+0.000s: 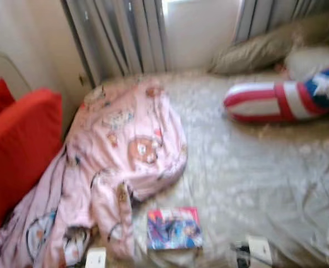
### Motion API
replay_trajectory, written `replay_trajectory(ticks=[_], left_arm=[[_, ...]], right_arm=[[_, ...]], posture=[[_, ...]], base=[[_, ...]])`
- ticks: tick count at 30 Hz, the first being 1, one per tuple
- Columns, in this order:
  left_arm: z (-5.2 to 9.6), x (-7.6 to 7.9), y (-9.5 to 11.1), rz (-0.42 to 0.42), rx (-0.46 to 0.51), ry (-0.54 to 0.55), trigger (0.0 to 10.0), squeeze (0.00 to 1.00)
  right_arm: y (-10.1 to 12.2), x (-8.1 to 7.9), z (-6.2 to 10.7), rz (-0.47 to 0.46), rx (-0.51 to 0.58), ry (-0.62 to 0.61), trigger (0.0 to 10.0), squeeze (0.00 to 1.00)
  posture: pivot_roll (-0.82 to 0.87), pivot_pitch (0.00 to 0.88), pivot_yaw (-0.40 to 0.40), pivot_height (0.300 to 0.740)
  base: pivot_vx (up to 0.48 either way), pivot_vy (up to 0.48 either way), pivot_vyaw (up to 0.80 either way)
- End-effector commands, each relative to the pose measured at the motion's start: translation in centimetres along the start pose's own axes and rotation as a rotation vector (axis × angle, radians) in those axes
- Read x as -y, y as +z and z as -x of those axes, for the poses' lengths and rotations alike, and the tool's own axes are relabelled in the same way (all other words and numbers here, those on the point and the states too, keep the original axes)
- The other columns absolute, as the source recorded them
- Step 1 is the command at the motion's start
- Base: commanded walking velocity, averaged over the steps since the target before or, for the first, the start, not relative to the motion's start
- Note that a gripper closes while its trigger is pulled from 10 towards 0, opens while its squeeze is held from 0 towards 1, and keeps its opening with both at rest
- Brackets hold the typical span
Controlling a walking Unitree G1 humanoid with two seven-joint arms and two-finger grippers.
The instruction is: Clean up the room
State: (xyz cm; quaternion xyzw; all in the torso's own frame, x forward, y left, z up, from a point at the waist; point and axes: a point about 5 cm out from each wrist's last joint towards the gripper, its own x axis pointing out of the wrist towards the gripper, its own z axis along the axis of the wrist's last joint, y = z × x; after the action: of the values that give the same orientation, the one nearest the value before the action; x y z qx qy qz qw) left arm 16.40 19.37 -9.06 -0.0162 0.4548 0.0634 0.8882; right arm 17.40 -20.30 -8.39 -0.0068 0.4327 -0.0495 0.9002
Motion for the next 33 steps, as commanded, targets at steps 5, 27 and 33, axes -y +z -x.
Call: replay_trajectory(ticks=[5, 27, 33], left_arm=[[0.0, -0.9, 0.1, -0.027, -0.001, 0.019, 10.0, 0.00], [-0.3, -0.4, 6.8, 0.093, 0.320, -0.053, 10.0, 0.00], [0.2, 0.0, 9.8, 0.116, 0.496, -0.066, 10.0, 0.00]], right_arm=[[0.4, -1.1, -0.1, -0.009, 0.015, 0.027, 10.0, 0.00], [9.0, 0.0, -0.4, 0.000, 0.403, 0.086, 10.0, 0.00], [10.4, 0.8, 0.0, -0.016, 0.488, 0.083, 10.0, 0.00]], posture=[[-0.01, 0.000, 0.079, 0.740], [-0.05, 0.000, 0.052, 0.740], [-0.05, 0.000, 0.030, 0.740]], base=[[0.000, 0.000, 0.00], [0.000, 0.000, 0.00], [0.000, 0.000, 0.00]])
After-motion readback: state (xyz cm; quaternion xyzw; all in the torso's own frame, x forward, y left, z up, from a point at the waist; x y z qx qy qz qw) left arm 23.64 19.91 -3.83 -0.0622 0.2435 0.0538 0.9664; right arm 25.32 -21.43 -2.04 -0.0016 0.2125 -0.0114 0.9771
